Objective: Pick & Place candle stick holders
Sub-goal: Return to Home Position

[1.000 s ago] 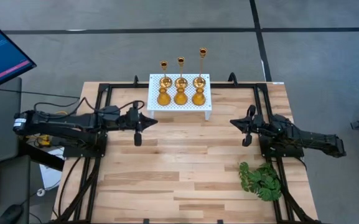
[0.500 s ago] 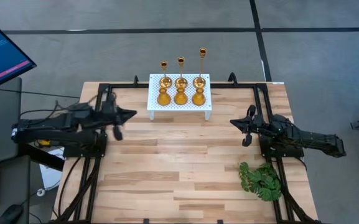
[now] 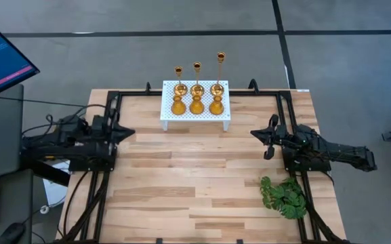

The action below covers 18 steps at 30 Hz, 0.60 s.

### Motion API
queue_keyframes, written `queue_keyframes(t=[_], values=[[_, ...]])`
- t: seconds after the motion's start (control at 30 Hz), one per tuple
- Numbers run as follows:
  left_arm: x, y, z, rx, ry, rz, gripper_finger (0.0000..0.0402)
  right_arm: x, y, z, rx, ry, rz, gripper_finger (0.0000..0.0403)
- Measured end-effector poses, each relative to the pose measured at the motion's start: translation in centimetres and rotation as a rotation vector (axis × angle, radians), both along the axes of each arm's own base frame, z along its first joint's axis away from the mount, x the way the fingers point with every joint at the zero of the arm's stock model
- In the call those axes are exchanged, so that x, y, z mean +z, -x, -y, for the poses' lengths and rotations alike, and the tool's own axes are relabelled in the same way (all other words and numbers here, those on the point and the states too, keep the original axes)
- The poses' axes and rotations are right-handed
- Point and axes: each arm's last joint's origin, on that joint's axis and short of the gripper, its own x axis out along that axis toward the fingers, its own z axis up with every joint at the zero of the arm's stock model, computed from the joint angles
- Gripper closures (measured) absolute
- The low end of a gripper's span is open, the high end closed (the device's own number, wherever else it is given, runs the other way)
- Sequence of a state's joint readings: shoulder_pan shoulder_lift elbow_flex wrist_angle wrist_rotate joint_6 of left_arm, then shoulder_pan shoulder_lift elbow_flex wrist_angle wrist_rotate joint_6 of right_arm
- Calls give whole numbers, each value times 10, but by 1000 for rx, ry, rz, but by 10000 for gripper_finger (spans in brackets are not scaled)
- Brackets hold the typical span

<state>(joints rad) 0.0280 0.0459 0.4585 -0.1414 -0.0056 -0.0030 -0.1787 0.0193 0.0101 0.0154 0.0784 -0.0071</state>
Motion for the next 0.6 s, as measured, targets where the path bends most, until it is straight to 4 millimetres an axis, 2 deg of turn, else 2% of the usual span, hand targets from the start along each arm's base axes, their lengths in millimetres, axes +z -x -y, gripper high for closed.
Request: queue_keyframes(t=[0.1,0.2,0.4,0.6], values=[[-16,-2,1,-27,12,-11,396,0,0,0,0,0,0,403],[-34,-13,0,-34,28,-52,396,0,0,0,0,0,0,403],[-80,-35,2,-102,49,-113,396,0,0,0,0,0,0,403],[-118,-46,3,-173,94,-190,396,0,0,0,0,0,0,403]])
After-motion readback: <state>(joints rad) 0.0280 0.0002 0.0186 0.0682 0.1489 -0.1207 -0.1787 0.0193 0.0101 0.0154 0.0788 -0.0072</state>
